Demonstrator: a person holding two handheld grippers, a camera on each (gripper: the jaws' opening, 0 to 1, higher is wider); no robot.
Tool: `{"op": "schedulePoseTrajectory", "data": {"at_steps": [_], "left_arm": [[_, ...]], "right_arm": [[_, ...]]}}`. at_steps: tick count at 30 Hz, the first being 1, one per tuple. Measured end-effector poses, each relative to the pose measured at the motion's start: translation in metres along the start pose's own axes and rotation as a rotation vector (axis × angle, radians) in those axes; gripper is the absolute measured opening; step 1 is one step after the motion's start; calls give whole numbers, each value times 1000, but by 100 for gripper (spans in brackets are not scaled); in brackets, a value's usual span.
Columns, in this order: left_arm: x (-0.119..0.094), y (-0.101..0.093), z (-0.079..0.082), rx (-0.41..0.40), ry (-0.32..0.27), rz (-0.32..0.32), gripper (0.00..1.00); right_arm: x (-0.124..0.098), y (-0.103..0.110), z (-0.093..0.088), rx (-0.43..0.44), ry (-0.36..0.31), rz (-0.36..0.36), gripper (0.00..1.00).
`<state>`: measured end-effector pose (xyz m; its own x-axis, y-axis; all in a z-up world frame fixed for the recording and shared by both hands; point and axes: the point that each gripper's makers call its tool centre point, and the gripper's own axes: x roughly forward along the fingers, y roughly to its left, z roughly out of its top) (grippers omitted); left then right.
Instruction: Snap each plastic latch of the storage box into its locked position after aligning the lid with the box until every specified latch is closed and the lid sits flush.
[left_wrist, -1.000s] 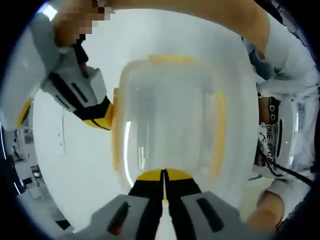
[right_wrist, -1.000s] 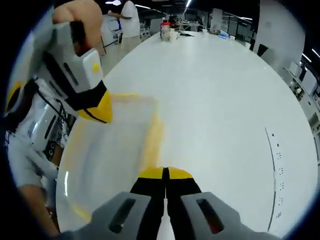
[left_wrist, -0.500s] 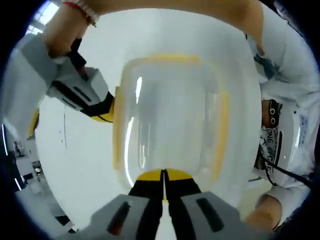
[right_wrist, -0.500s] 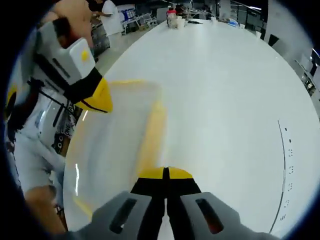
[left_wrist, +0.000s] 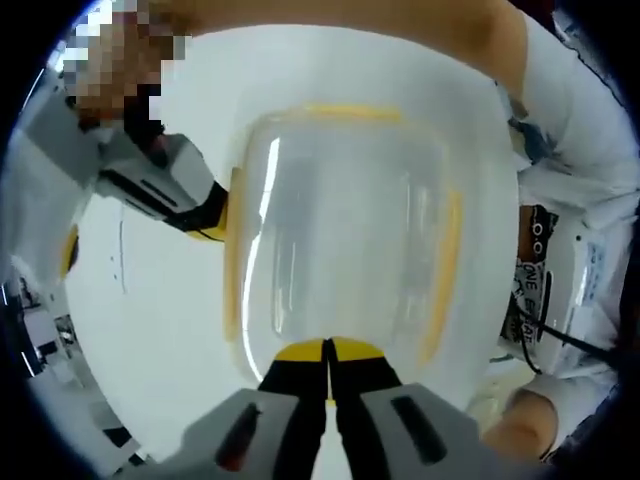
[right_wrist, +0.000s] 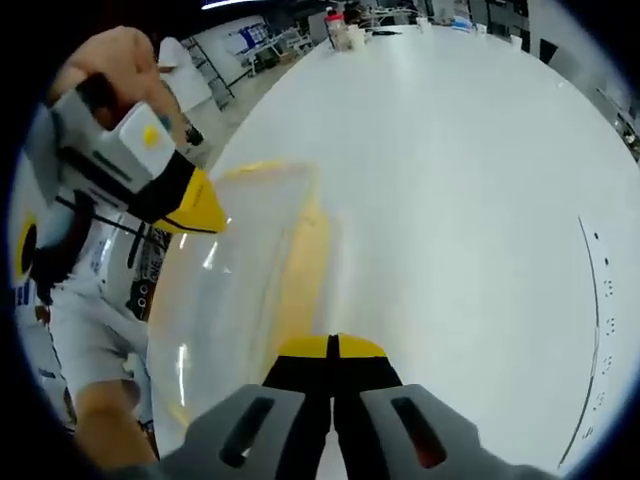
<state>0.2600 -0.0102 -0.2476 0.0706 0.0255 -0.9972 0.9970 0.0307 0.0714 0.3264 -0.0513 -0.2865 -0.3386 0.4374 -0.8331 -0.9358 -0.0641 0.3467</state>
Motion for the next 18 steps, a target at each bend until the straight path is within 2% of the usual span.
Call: {"op": "schedulePoseTrajectory", "data": {"at_steps": [10, 18], "left_arm": [[0, 0, 0, -6, 9, -31, 0], [-1, -1, -1, -18, 9, -43, 0]], "right_arm": [[1, 3, 0, 26, -7, 23, 0], [3, 3, -1, 88, 1, 42, 0]]}}
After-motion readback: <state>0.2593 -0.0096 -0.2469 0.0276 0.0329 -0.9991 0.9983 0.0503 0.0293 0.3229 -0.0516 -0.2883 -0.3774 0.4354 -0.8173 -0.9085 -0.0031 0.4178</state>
